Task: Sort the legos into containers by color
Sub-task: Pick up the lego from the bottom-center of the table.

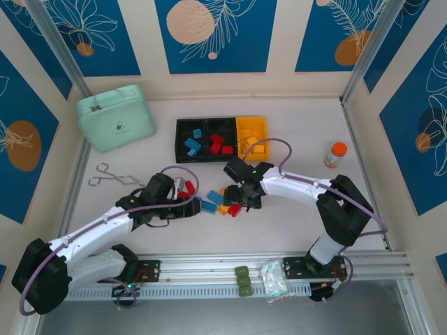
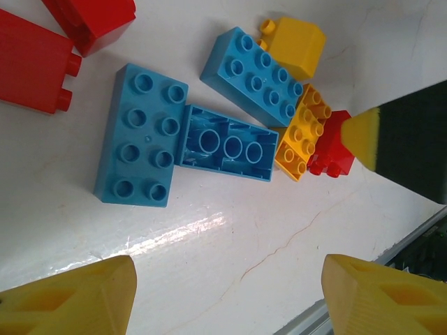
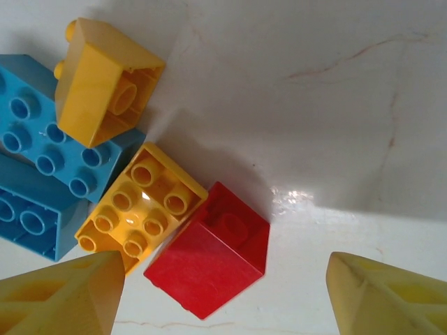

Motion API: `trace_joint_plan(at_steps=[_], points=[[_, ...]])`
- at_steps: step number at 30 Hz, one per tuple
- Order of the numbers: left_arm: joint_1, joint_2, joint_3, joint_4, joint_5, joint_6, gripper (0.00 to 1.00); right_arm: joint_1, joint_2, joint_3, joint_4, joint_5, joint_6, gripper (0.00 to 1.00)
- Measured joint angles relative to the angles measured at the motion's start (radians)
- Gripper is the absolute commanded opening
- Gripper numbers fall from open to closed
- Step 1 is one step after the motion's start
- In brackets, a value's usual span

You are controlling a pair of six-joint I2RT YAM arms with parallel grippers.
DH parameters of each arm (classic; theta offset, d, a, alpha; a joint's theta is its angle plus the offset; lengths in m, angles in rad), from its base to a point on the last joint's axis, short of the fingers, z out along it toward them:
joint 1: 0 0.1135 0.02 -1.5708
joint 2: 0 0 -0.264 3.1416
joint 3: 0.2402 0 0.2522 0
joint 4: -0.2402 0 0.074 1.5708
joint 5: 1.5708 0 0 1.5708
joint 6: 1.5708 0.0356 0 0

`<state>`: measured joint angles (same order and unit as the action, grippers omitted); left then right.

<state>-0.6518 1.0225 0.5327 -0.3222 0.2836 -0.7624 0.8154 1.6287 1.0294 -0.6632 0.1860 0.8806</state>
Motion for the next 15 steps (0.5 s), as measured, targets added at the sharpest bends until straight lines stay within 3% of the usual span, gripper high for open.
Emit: trace_joint_plan(at_steps=[8, 15], points=[[-0.007, 0.0, -0.002, 0.003, -0.01, -0.016, 0.7, 0.003, 0.031, -0.004, 0.007, -0.004, 0.018, 0.67], [-0.008, 0.0, -0.005, 0.01, -0.021, -0.018, 0.7, -0.012, 0.014, -0.074, 0.004, 0.0, 0.031, 0.52]])
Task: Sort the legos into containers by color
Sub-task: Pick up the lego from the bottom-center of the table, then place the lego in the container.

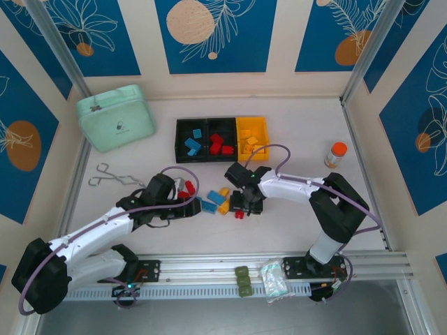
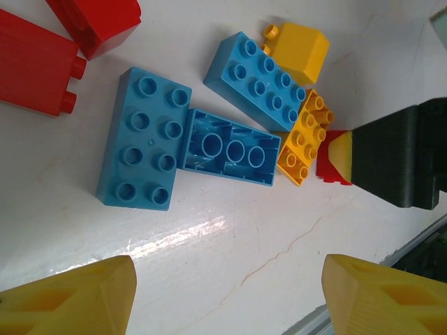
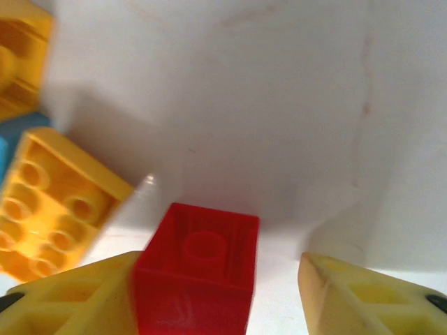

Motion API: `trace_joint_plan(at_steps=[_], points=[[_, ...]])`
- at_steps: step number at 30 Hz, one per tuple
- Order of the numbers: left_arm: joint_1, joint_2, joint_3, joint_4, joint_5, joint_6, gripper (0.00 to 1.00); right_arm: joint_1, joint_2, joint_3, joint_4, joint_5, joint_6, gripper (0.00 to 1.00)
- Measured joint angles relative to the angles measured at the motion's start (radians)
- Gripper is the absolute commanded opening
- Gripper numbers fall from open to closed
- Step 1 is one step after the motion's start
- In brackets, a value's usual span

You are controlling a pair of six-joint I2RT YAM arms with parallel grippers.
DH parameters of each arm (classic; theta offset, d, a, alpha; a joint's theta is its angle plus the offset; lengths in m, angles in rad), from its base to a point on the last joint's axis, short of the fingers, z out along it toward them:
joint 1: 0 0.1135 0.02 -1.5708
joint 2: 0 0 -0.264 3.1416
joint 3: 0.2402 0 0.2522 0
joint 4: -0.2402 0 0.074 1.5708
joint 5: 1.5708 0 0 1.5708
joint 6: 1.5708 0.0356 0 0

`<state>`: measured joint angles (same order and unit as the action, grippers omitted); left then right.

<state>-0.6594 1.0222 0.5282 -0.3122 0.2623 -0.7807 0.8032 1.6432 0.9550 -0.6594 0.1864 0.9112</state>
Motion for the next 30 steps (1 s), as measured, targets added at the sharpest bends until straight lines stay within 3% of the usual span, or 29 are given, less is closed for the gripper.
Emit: trace_joint_plan(at_steps=[2, 5, 9, 18, 25, 30], points=[[0.0, 0.0, -0.002, 0.01, 0.0, 0.0, 0.7, -0.013, -0.032, -0.027, -0.012, 0.005, 0.004, 0.39], [-0.002, 0.003, -0.005, 0.025, 0.0, -0.001, 0.7, -0.032, -0.076, -0.045, -0.024, 0.012, 0.005, 0.28], [-0.012, 0.016, -0.009, 0.05, 0.0, -0.001, 0.7, -0.04, -0.109, -0.045, -0.036, 0.026, -0.01, 0.21], [-0.024, 0.028, -0.01, 0.094, 0.007, -0.008, 0.7, -0.04, -0.13, 0.024, -0.093, 0.055, -0.05, 0.2], [-0.025, 0.019, -0.01, 0.096, 0.0, -0.022, 0.71, -0.064, -0.124, 0.214, -0.122, 0.074, -0.132, 0.2], [-0.025, -0.019, -0.009, 0.087, -0.032, -0.029, 0.71, -0.093, -0.035, 0.402, -0.126, 0.079, -0.202, 0.19]])
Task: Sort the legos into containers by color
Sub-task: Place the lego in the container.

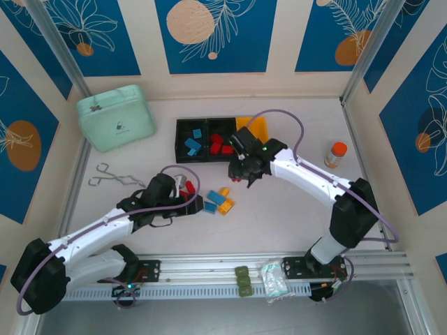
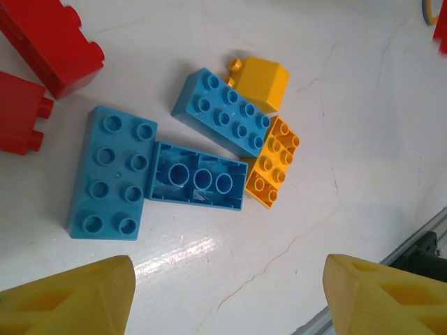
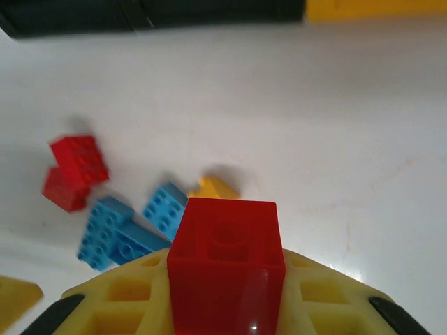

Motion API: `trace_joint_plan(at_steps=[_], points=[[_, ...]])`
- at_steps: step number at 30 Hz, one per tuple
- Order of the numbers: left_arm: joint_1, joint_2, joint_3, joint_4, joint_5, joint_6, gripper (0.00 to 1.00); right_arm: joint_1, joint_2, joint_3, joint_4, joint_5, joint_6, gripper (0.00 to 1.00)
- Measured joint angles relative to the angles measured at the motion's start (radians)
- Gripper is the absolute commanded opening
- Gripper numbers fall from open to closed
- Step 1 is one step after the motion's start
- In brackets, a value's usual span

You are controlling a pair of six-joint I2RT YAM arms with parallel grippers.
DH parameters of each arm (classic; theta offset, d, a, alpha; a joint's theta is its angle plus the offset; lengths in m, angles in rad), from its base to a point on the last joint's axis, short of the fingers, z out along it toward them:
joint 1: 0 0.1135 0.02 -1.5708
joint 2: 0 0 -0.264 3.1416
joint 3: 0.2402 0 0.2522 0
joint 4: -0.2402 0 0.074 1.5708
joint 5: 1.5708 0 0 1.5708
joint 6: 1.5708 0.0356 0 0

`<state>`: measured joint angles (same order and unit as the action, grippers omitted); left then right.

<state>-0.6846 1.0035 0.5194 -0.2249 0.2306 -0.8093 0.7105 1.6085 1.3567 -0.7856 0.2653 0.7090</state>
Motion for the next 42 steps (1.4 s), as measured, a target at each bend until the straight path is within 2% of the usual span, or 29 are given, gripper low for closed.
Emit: trace_joint_plan(at_steps=[16, 28, 38, 42], points=[[0.0, -0.06, 0.008, -0.053, -0.057, -0.008, 0.72, -0.101, 0.485, 0.649, -0.097, 0.047, -0.165, 0.2], [0.0, -0.045, 0.009, -0.053, -0.06, -0.013, 0.72, -0.143, 0.806, 1.041, -0.235, 0.113, -0.222, 0.22], [0.0, -0.03, 0.01, -0.052, -0.06, -0.013, 0.72, -0.148, 0.898, 1.13, -0.288, 0.146, -0.242, 0.27], [0.0, -0.022, 0.01, -0.052, -0.06, -0.013, 0.72, -0.148, 0.909, 1.136, -0.297, 0.158, -0.246, 0.38]])
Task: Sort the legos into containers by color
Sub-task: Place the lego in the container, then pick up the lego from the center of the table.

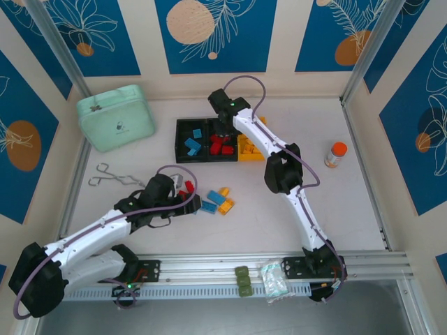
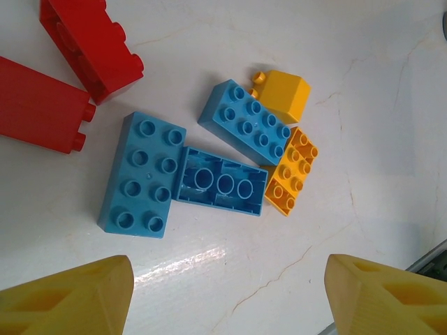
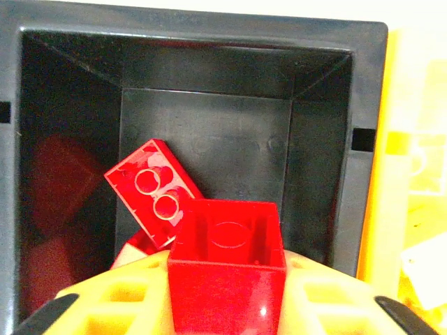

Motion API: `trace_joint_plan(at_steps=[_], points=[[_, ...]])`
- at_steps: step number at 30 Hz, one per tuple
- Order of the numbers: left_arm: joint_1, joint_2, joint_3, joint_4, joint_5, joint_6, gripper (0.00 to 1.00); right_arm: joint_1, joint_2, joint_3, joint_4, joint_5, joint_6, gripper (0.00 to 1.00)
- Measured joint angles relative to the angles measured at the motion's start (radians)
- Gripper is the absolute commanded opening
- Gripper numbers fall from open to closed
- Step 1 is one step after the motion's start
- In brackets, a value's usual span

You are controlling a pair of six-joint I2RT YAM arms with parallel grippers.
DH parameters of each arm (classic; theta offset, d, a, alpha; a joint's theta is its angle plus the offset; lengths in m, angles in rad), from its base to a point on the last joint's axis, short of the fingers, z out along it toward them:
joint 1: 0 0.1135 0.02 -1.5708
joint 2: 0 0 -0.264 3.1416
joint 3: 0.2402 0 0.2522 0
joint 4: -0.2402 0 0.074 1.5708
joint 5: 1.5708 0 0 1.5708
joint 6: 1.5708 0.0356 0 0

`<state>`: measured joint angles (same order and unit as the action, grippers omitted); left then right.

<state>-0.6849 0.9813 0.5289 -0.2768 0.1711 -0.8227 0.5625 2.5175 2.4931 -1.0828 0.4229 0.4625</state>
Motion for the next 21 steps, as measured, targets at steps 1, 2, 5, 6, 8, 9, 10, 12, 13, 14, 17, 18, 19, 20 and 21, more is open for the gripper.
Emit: trace_joint_plan(at_steps=[1, 2, 5, 6, 8, 9, 10, 12, 13, 14, 17, 18, 19, 20, 21], points=[[0.0, 0.002, 0.0, 0.0, 0.0, 0.0, 0.72, 0.0, 0.002, 0.003, 0.0, 0.001, -0.003, 0.41], [0.0, 0.002, 0.0, 0.0, 0.0, 0.0, 0.72, 0.0, 0.002, 0.005, -0.002, 0.001, -0.004, 0.42], [0.0, 0.002, 0.0, 0.0, 0.0, 0.0, 0.72, 0.0, 0.002, 0.013, -0.007, 0.009, -0.01, 0.46], [0.0, 0.002, 0.0, 0.0, 0.0, 0.0, 0.72, 0.0, 0.002, 0.017, -0.008, 0.01, -0.01, 0.47], [0.0, 0.002, 0.0, 0.0, 0.0, 0.0, 0.72, 0.001, 0.002, 0.026, -0.011, 0.015, -0.011, 0.48], [0.0, 0.002, 0.0, 0.0, 0.0, -0.001, 0.72, 0.003, 0.002, 0.03, -0.011, 0.017, -0.011, 0.49], [0.0, 0.002, 0.0, 0.0, 0.0, -0.003, 0.72, 0.003, 0.002, 0.033, -0.01, 0.019, -0.011, 0.49], [0.0, 0.002, 0.0, -0.002, -0.006, -0.008, 0.72, 0.004, 0.0, 0.034, -0.011, 0.023, -0.011, 0.49], [0.0, 0.001, 0.0, -0.004, -0.009, -0.01, 0.72, 0.005, -0.002, 0.034, -0.011, 0.023, -0.011, 0.49], [0.0, 0.0, 0.001, -0.009, -0.016, -0.011, 0.72, 0.007, -0.006, 0.032, -0.011, 0.023, -0.011, 0.49], [0.0, -0.005, 0.007, -0.04, -0.038, -0.015, 0.72, 0.017, -0.062, -0.026, -0.005, 0.023, -0.013, 0.49], [0.0, -0.004, 0.012, -0.055, -0.049, -0.015, 0.72, 0.023, -0.105, -0.077, 0.007, 0.023, -0.014, 0.49], [0.0, -0.003, 0.02, -0.073, -0.06, -0.015, 0.72, 0.03, -0.161, -0.142, 0.024, 0.019, -0.015, 0.49], [0.0, -0.001, 0.029, -0.088, -0.069, -0.014, 0.72, 0.036, -0.211, -0.201, 0.04, 0.015, -0.017, 0.49], [0.0, 0.005, 0.043, -0.106, -0.08, -0.014, 0.72, 0.044, -0.282, -0.279, 0.06, 0.006, -0.017, 0.48]])
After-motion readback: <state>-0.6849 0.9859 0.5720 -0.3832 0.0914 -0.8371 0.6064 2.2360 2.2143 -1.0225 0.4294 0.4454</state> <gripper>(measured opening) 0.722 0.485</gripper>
